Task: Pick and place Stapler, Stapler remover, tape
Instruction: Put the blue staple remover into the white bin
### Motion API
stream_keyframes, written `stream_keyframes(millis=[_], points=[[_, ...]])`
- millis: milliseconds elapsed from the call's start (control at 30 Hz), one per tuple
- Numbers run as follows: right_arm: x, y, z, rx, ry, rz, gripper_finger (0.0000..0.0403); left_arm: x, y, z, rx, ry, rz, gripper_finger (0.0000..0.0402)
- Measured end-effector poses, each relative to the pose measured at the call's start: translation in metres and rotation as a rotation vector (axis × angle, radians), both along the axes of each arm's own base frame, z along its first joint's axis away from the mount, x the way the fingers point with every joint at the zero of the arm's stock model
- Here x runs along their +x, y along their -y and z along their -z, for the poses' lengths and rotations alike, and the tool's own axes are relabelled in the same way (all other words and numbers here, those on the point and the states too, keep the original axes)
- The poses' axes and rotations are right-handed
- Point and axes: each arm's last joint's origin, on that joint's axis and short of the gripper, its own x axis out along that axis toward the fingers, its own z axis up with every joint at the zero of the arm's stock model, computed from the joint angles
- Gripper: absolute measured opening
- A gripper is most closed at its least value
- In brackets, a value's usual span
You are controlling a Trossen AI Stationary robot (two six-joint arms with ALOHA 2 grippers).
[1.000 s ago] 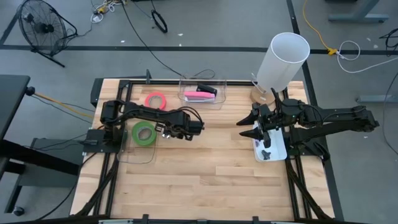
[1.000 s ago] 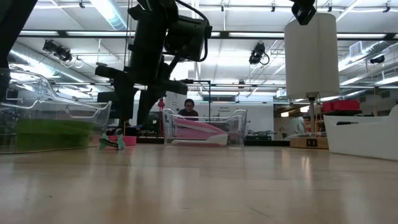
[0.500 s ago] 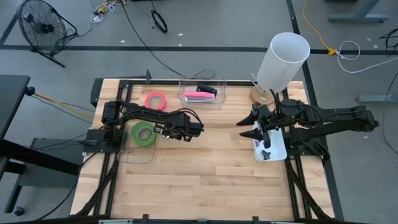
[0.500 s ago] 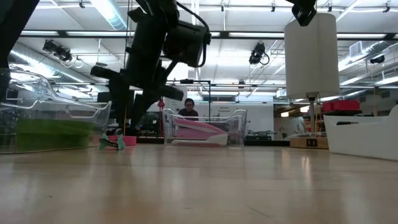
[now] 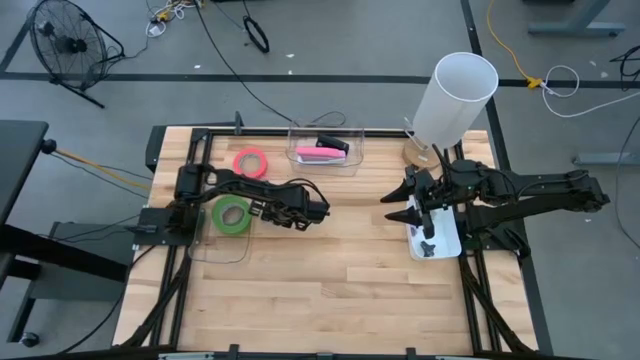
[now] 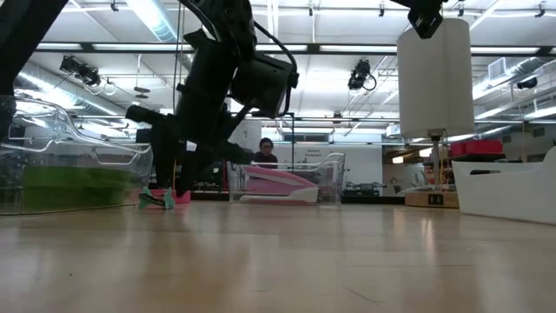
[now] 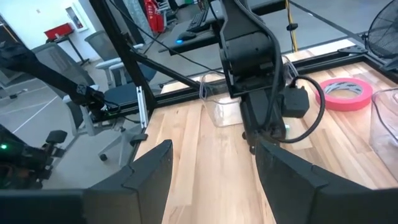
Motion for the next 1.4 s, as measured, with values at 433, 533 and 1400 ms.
stream_keyframes(millis=[433, 533, 1400], points=[[-0.0004, 0.0, 0.0015, -0.001, -0.016, 0.0, 0.0228, 0.0027, 0.0, 0.0094, -0.008, -0.017, 0.024, 0.0101], [-0.0005, 0.0, 0.0019, -0.001, -0.02, 0.0, 0.0228, 0.0025, -0.0002, 0.0093, 0.0, -0.019, 0.027, 0.0072], [-0.0002, 0.0, 0.0008, -0.04, 0.0, -0.01, 0.0228, 0.003, -0.0003, 0.0039, 0.0, -0.013, 0.128, 0.0004]])
